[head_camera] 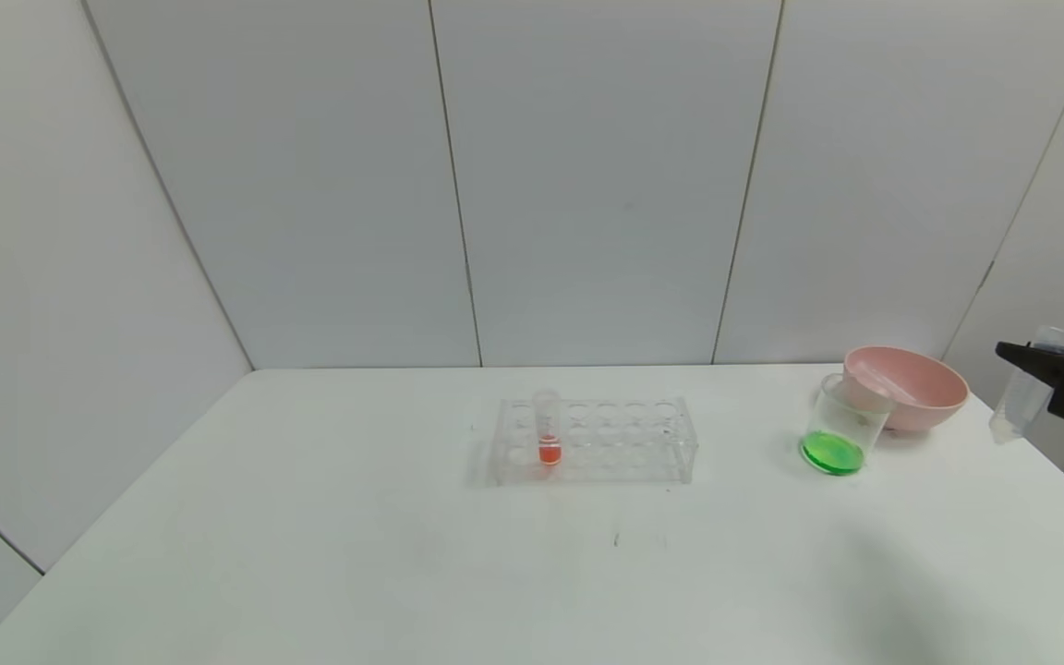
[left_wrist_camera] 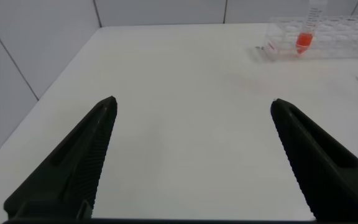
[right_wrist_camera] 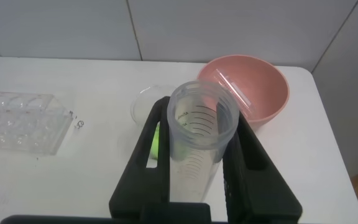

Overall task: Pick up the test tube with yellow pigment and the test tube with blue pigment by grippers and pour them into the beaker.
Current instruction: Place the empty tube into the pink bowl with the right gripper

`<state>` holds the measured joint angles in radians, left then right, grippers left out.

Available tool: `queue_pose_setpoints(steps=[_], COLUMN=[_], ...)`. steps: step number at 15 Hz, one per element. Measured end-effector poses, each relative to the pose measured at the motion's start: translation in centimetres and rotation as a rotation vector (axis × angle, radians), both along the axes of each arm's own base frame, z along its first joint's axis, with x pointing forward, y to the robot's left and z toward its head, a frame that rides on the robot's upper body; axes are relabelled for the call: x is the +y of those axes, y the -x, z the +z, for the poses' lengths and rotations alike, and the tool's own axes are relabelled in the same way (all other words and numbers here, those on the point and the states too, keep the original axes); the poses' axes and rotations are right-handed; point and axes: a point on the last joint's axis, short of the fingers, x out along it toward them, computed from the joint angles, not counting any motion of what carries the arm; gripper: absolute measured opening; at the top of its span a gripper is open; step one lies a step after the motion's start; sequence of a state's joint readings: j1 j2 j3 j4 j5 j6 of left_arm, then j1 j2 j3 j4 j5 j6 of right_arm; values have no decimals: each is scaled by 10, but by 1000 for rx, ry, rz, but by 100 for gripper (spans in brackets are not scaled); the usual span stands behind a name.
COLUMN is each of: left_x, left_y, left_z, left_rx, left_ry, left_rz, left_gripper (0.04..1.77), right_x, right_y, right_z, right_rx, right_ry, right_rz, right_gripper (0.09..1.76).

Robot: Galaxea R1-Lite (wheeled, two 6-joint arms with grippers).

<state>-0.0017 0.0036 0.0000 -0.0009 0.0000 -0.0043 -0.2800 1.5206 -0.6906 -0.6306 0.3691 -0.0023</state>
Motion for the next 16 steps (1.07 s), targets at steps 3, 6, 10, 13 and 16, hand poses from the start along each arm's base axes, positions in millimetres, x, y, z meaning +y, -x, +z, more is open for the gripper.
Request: queue_pose_setpoints(steps=[3, 6, 10, 13, 16], left_x=[0, 0, 0, 0, 0], left_y=[0, 0, 0, 0, 0], left_z=[0, 0, 0, 0, 0], left_rx=[0, 0, 0, 0, 0], left_ry=[0, 0, 0, 0, 0], left_rz=[0, 0, 0, 0, 0], left_gripper=[176, 176, 176, 176, 176], right_x=[-11, -25, -41, -42, -42], right_y=[-31, -81, -149, -177, -191], right_z=[-2, -9, -30, -55, -73], right_rx=[-11, -46, -94, -73, -53], right_ry=[1, 13, 40, 41, 41], right_rz=[-7, -19, -92, -118, -121], right_gripper=[54, 54, 54, 54, 54])
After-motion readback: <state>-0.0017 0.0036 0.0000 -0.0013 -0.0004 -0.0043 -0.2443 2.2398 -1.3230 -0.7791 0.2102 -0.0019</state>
